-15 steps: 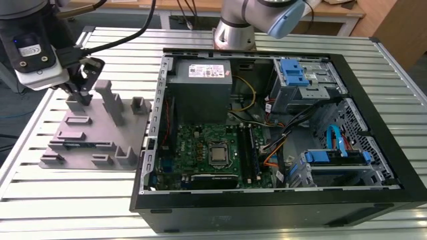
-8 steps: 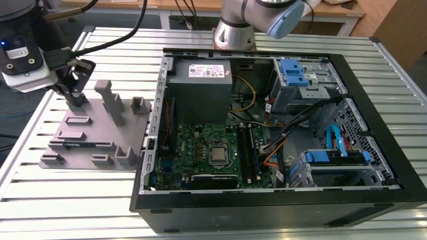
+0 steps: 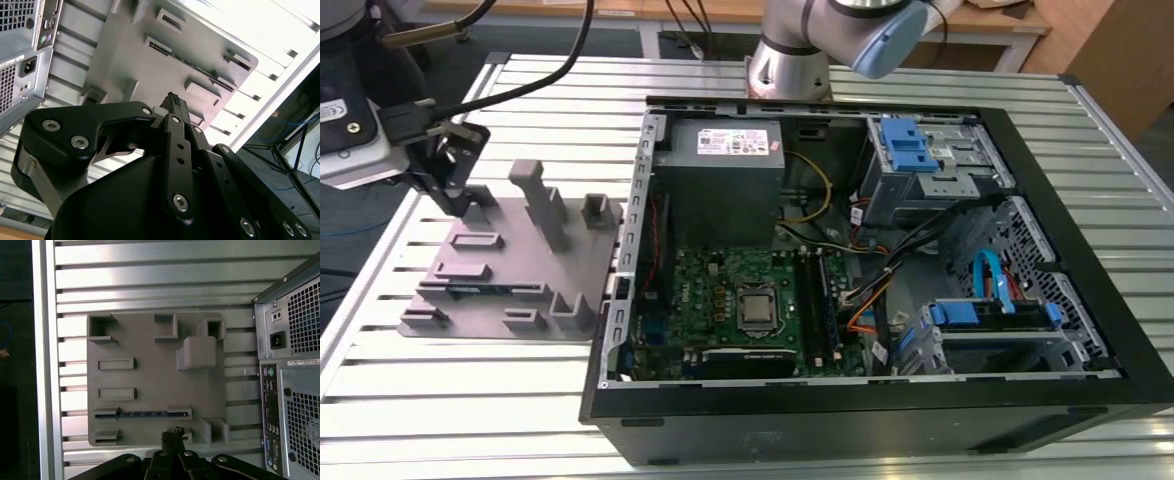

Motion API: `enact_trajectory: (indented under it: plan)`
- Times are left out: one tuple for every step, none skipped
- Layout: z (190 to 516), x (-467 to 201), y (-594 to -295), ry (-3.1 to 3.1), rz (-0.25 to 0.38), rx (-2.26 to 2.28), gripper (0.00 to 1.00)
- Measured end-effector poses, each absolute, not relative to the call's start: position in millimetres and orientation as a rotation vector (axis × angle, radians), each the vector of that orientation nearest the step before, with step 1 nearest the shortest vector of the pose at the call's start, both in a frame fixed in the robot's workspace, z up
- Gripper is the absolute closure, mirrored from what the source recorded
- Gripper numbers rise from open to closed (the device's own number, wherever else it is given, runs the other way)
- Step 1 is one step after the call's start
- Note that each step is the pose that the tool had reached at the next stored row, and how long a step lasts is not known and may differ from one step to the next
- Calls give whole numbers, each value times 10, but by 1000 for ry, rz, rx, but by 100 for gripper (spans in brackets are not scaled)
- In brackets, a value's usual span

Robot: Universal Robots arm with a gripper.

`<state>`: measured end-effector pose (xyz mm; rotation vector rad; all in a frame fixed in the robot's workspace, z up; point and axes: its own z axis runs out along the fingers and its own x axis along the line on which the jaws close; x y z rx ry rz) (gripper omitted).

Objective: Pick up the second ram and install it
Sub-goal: 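Reach for the second ram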

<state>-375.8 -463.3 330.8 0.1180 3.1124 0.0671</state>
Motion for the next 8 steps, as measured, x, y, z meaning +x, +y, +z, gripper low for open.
enact_trajectory:
  plan:
    - [3302,-3779,-4633,3112,67,118,89]
    - [3296,-3795,-4633,3112,67,118,89]
    - [3288,-3812,-4634,3112,67,118,89]
    - [3277,-3830,-4634,3113,67,118,89]
    - [3264,-3843,-4635,3112,67,118,89]
    - [3250,-3855,-4638,3112,67,118,89]
    - [3233,-3862,-4646,3112,67,118,89]
    - [3214,-3865,-4656,3112,67,118,89]
